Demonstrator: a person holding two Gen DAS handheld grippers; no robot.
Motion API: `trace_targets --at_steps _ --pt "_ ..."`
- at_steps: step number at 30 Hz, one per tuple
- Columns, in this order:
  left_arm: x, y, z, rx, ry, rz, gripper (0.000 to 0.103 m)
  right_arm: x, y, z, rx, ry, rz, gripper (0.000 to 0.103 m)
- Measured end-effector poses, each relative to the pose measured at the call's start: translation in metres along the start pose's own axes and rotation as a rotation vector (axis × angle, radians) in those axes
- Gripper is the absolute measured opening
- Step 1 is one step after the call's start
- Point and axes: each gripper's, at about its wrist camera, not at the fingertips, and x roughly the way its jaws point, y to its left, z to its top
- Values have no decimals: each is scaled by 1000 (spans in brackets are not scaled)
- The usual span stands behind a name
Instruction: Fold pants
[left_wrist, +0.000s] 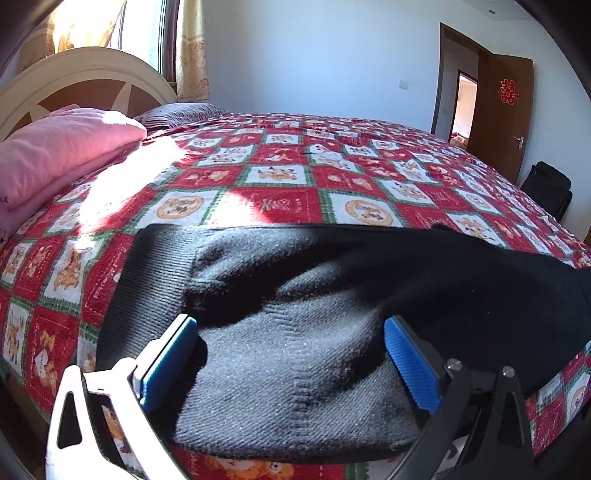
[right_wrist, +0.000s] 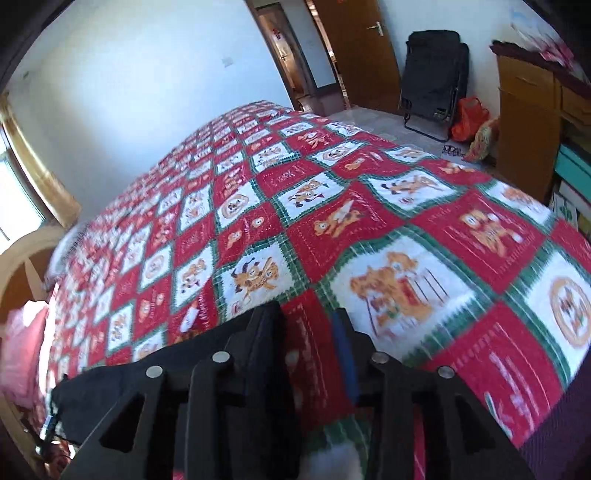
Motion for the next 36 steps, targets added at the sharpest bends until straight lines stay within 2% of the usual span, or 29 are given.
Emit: trace_targets --at_steps 5,10,14,15,16,17,20,27,36 --pt "-5 5 5 1 -29 27 103 -8 10 -21 -37 67 51 41" --pt "1 22 4 -21 -25 62 103 0 21 -28 -67 72 46 41" --pt "4 20 0 9 -42 84 103 6 34 -35 -132 84 23 40" --pt "4 20 0 9 -46 86 103 8 35 -36 -139 82 6 39" --pt "4 21 0 7 -48 86 103 8 35 -36 -139 79 -9 32" --pt "4 21 0 5 -49 85 103 8 34 -35 -138 72 -24 22" --pt "3 22 0 0 -49 82 103 2 34 -35 -111 43 17 16" --pt "3 22 0 -1 -51 83 103 -16 57 -37 -125 -35 43 14" --pt "3 22 -1 -2 -51 83 103 -42 127 -51 -251 -101 95 13"
